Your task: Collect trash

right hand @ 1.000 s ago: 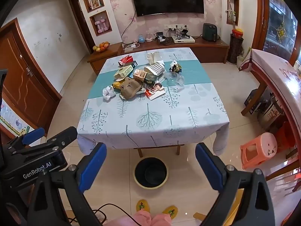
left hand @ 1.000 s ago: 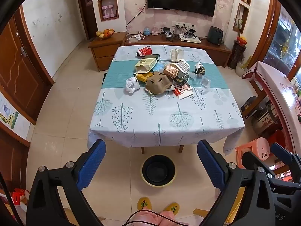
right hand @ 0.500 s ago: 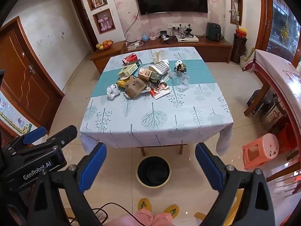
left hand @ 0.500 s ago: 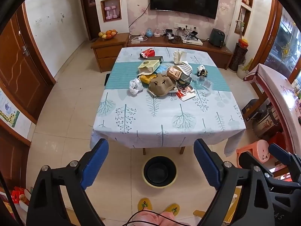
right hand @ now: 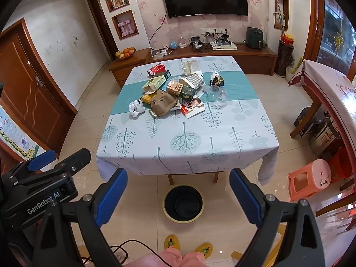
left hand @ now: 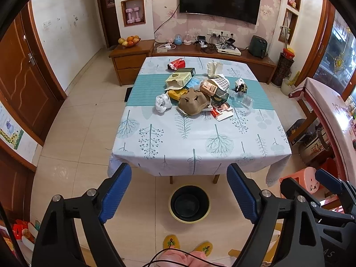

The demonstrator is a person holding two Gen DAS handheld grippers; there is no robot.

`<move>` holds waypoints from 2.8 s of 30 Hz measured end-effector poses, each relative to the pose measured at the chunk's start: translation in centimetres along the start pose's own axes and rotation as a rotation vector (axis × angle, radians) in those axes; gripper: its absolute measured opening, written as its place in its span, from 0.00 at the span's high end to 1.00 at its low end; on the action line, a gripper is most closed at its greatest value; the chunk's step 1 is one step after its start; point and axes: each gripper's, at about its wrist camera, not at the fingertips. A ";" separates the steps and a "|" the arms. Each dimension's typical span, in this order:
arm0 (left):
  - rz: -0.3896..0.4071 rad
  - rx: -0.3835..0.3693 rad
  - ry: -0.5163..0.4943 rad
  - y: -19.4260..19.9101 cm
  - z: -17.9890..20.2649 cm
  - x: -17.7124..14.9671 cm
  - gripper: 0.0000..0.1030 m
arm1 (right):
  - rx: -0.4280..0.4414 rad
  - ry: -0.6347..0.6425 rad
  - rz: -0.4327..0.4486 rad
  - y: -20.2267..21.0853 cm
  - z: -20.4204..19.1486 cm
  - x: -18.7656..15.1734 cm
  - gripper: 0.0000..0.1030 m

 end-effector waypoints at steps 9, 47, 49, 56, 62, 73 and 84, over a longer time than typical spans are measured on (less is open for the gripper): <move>-0.017 -0.002 -0.007 -0.3 -0.4 -0.3 0.16 | -0.002 0.000 -0.001 0.1 -0.4 -0.1 0.14; -0.040 -0.026 -0.020 -0.8 -1.2 -1.5 0.16 | -0.010 -0.009 -0.001 -0.1 -1.8 -1.1 0.17; -0.045 -0.027 -0.026 -0.9 -1.3 -1.4 0.16 | -0.012 -0.013 0.000 -0.1 -2.0 -1.2 0.17; -0.051 -0.034 -0.049 -1.1 -1.9 -0.3 0.16 | -0.019 -0.026 0.003 0.3 -1.7 -0.6 0.17; -0.044 -0.052 -0.069 -1.3 -2.9 1.0 0.16 | -0.028 -0.061 0.007 0.0 -2.3 0.4 0.17; -0.072 -0.094 -0.064 -3.8 -4.7 5.1 0.16 | -0.013 -0.148 0.011 -2.0 -1.3 3.2 0.22; -0.159 -0.112 -0.063 -10.2 -1.9 11.6 0.16 | -0.018 -0.125 -0.025 -8.2 4.5 11.3 0.22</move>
Point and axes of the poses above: each gripper's, at about its wrist camera, not at the fingertips, and y roughly against the way its jaws point, z to its right, x to its top, and after that the axes turned 12 degrees about -z, right-handed
